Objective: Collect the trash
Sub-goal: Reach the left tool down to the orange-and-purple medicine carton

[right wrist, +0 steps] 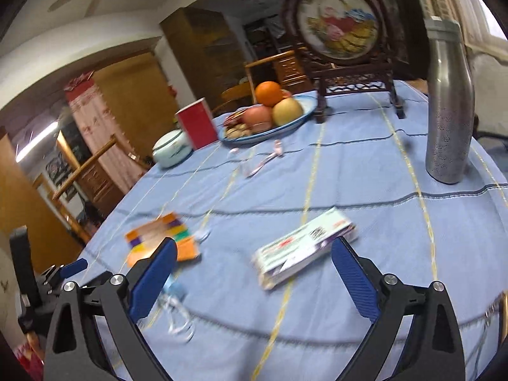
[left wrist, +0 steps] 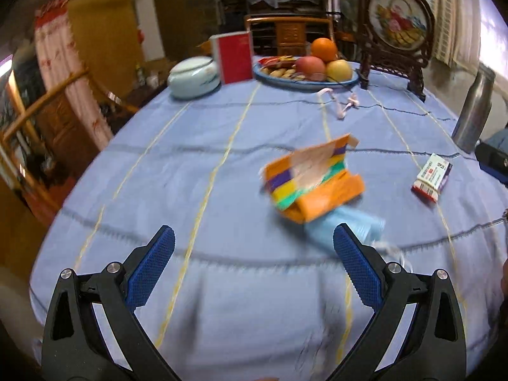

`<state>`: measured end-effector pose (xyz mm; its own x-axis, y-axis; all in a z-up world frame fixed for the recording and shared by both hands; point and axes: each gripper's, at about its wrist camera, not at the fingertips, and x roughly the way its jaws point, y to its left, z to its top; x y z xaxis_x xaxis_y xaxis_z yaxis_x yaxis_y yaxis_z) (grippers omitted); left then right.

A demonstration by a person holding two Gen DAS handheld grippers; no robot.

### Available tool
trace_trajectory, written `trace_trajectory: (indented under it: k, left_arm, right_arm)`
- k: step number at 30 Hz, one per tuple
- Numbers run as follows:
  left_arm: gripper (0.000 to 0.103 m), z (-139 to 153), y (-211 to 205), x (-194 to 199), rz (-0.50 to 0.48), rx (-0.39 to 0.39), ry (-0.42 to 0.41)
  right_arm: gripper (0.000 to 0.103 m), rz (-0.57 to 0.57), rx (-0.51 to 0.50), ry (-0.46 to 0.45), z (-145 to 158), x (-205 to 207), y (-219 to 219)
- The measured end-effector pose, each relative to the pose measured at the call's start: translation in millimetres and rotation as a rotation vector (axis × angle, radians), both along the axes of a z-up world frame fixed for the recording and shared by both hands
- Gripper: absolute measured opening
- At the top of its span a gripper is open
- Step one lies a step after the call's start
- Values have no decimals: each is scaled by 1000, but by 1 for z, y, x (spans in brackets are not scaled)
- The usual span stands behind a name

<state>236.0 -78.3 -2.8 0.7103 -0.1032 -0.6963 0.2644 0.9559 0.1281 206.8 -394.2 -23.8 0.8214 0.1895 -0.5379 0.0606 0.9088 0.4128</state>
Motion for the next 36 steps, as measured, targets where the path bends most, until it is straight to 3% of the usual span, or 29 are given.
trace_trajectory:
  k: [7, 13, 17, 22, 30, 36]
  left_arm:
    - [96, 15, -49, 42, -49, 61, -91]
    - [97, -11, -93, 75, -96, 127, -30]
    - [97, -34, -104, 89, -25, 261, -5]
    - [97, -38, -47, 95, 83, 239, 43]
    - [96, -24, 51, 58, 210, 207, 42]
    - [96, -10, 79, 20, 177, 34, 51]
  right_arm:
    - [96, -23, 67, 10, -11, 5, -21]
    - [96, -24, 79, 16, -12, 6, -21]
    - [96, -21, 87, 19, -11, 5, -20]
    - [96, -19, 100, 15, -12, 3, -21]
    - [96, -4, 92, 9, -11, -1, -15]
    - [96, 4, 61, 13, -11, -2, -9]
